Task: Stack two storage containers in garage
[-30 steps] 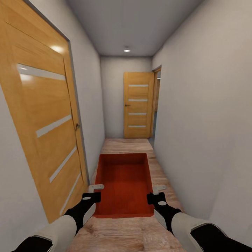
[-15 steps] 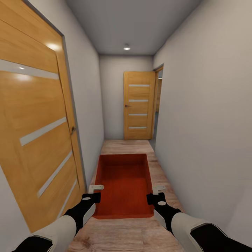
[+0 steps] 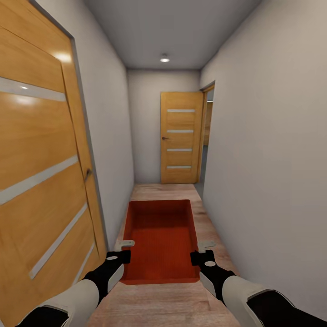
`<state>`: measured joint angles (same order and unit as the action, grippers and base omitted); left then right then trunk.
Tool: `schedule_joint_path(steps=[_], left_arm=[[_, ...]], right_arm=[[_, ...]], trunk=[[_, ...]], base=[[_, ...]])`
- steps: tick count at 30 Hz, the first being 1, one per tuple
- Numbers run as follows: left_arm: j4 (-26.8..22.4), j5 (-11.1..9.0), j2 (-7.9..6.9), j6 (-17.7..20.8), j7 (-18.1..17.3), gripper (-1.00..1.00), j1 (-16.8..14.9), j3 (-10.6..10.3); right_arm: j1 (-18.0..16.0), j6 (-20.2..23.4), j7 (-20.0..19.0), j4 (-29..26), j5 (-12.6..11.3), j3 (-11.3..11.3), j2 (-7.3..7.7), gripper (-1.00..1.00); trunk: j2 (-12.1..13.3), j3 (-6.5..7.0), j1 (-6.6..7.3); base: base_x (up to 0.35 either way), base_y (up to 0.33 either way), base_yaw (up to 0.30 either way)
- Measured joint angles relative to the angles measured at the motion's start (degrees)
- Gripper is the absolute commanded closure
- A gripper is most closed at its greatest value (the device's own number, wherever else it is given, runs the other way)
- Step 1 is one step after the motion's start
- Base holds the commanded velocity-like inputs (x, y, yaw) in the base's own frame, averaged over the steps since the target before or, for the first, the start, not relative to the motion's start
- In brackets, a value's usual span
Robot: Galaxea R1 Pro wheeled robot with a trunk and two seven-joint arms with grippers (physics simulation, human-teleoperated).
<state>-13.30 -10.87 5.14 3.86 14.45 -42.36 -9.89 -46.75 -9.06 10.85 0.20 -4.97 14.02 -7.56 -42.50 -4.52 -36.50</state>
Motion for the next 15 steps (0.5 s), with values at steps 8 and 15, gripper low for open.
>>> schedule_joint_path(steps=[8, 15], left_arm=[[0.0, 0.0, -0.08, 0.0, -0.1, 1.0, 0.0, 0.0], [0.0, 0.0, -0.08, 0.0, -0.1, 1.0, 0.0, 0.0]], right_arm=[[0.0, 0.0, 0.1, 0.0, 0.0, 0.0, -0.08, 1.0], [0.0, 0.0, 0.1, 0.0, 0.0, 0.0, -0.08, 1.0]], trunk=[[0.0, 0.0, 0.0], [0.0, 0.0, 0.0]], base=[[0.322, 0.0, 0.0], [0.322, 0.0, 0.0]])
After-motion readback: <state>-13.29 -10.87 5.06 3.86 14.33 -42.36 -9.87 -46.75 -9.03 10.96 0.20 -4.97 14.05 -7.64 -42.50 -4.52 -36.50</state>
